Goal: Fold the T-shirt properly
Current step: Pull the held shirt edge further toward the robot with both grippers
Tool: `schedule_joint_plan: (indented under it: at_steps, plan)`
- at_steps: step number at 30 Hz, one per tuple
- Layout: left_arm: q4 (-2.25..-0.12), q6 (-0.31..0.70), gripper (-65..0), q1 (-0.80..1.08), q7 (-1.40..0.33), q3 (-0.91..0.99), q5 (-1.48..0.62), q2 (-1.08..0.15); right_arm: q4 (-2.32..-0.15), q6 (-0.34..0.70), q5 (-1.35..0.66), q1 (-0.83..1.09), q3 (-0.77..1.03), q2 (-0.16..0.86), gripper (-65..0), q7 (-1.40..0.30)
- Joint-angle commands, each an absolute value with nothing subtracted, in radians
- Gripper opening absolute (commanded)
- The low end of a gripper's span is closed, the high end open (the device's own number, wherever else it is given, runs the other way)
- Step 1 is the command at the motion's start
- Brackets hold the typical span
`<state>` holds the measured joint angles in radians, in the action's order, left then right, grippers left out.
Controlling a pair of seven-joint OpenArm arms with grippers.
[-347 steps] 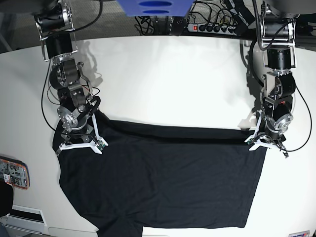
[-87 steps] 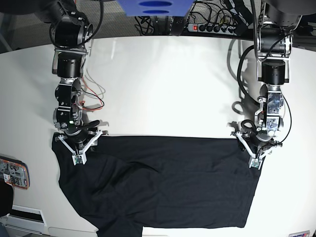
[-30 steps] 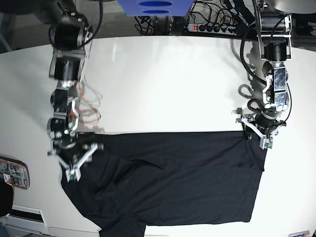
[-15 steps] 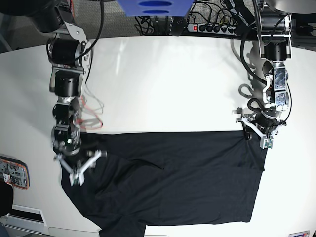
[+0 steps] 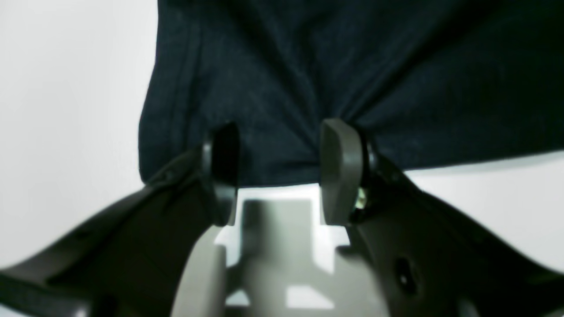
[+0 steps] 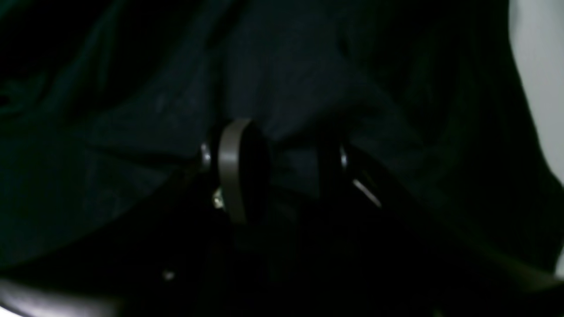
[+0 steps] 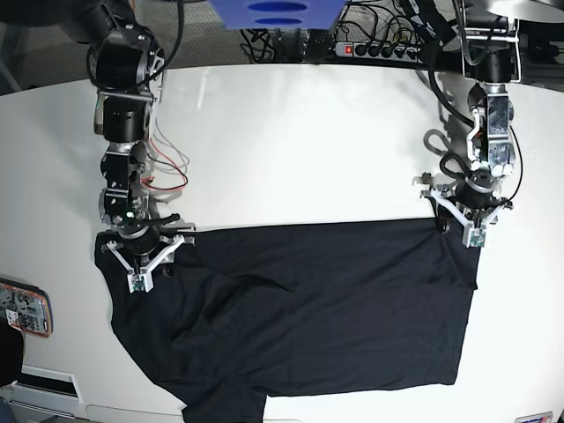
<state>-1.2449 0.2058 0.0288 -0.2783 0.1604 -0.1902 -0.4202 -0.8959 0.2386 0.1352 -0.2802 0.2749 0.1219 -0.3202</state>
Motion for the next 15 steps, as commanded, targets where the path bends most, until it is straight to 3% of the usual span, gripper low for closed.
schedule_joint_plan:
  at_steps: [1, 7, 15]
  plan:
    - [-1.251, 0.203, -37.5, 0.036, -0.298, 0.162, -0.177, -0.430, -0.908, 0.243, 0.156, -0.231, 0.275, 0.130, -42.8, -0.366]
    - [-1.280, 0.203, -37.5, 0.102, -0.298, 0.226, -0.179, -0.424, -1.009, 0.243, 0.156, -0.139, 0.275, 0.130, -42.8, -0.366]
    - [-1.472, 0.203, -37.5, 0.282, -0.298, 0.355, -0.179, -0.374, -1.059, 0.243, 0.156, -0.010, 0.275, 0.130, -42.8, -0.369]
